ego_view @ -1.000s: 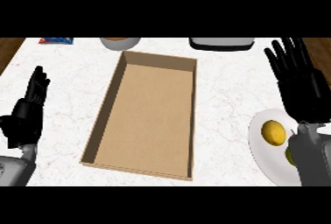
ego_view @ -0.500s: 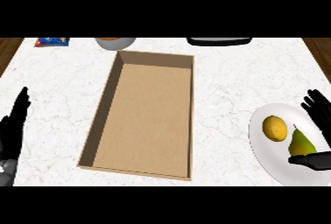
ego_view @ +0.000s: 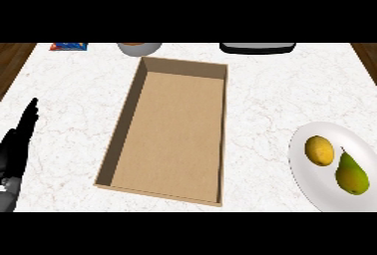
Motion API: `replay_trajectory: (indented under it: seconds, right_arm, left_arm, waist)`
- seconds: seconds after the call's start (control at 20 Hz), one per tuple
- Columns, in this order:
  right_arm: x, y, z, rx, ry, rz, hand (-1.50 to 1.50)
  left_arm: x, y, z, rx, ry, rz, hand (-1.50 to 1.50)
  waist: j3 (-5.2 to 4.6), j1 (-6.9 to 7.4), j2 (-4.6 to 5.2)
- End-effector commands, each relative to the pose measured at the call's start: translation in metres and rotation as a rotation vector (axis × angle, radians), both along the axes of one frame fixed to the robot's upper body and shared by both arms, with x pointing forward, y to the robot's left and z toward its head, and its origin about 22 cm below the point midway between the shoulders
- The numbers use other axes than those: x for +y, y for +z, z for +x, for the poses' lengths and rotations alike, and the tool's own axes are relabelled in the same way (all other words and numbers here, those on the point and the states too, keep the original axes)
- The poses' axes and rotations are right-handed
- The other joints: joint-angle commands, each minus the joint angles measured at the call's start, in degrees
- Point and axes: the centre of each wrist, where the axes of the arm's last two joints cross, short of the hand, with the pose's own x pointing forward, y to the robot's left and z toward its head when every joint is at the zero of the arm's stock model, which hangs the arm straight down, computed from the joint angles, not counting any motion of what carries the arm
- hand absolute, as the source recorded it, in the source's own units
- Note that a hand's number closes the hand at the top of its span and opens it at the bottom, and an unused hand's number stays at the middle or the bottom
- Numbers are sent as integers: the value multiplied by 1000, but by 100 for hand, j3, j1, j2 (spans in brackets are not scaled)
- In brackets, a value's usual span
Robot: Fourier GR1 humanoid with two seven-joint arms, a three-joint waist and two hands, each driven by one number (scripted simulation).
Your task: Pick the pear from the plate and place it in the cardboard box
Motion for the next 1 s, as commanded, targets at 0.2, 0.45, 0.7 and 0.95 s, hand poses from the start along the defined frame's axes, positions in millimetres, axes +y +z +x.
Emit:
replay_trajectory:
  seconds: [0.2, 0.45, 0.7, 0.95]
  right_arm:
    - [-45, 41, 13, 131, 222, -371, -150]
    - [-26, 47, 53, 243, 367, -529, -150]
    - [-23, 54, 74, 356, 491, -597, -150]
    - [-23, 32, 79, 387, 515, -618, -150]
  left_arm:
    - [-3, 9, 16, 6, -19, 16, 0]
    - [-9, -4, 13, 5, -41, -6, 0]
    - [-11, -7, 17, 26, -24, 6, 0]
    - [-3, -7, 8, 19, -36, 8, 0]
  waist:
    - [-6, 159, 15]
    - [-23, 208, 11]
    - [-29, 135, -6]
    - [-27, 120, -17]
